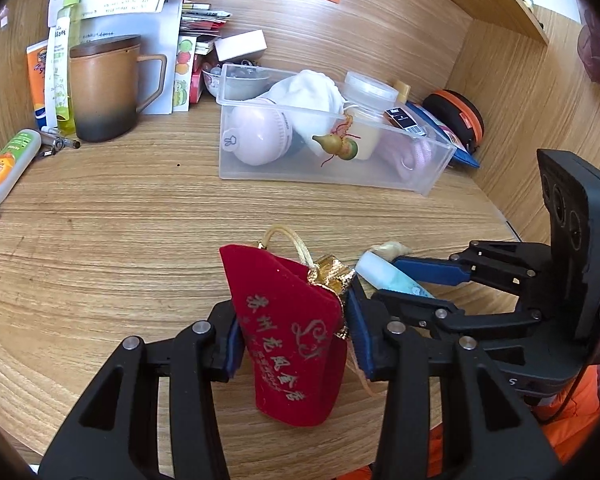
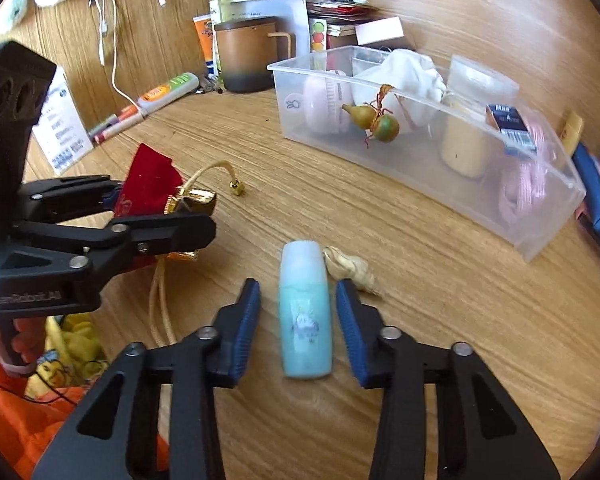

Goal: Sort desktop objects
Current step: 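Grasp the red velvet pouch with the left tool while the right tool grasps the light blue bottle, then carry the red pouch and blue bottle over the clear bin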

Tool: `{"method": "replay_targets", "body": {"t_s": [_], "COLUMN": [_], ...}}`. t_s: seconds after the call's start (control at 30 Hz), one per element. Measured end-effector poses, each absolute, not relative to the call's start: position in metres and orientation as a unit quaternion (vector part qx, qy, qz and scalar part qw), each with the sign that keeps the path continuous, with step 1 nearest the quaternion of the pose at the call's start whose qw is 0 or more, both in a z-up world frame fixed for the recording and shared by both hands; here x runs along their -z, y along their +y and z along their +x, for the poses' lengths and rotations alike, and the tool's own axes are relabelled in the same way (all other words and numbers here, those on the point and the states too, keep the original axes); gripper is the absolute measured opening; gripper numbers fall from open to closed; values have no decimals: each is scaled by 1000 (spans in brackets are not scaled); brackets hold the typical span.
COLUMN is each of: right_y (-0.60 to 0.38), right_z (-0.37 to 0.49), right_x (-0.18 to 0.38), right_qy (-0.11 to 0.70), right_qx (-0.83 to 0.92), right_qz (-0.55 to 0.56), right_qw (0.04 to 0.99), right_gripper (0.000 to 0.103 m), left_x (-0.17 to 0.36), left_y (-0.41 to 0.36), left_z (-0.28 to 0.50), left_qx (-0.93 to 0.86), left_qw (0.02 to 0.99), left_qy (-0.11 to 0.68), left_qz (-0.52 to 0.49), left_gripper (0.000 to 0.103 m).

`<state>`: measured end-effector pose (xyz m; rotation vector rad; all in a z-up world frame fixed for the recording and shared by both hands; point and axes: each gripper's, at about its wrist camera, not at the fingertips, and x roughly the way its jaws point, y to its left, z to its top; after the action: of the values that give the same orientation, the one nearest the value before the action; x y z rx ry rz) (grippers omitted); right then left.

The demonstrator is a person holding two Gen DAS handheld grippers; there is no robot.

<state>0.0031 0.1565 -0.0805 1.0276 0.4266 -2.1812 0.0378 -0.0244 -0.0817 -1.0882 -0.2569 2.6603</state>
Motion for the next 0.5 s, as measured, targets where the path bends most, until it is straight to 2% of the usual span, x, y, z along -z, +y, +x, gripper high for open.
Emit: {"method": "replay_targets", "body": {"t_s": [0.03,0.23,0.5], "right_y": [156,156,175], "right_z": [3,6,0], "right_x": [80,79,47], "right_qy": [163,165,130], "right_qx": [837,841,866], "right_qz": [395,390,359], "right_qw": [343,336,322], "right_gripper": [23,23,23], "left_x": [82,77,55], "left_y": [-24,-23,-16], "left_z": [37,34,30], "left_qx": [-915,-917,-929], "left_qw": [127,131,123], "left_qy": [-89,-87,-61], "left_qz": [-374,-367,-343], "left_gripper": [44,44,44]}}
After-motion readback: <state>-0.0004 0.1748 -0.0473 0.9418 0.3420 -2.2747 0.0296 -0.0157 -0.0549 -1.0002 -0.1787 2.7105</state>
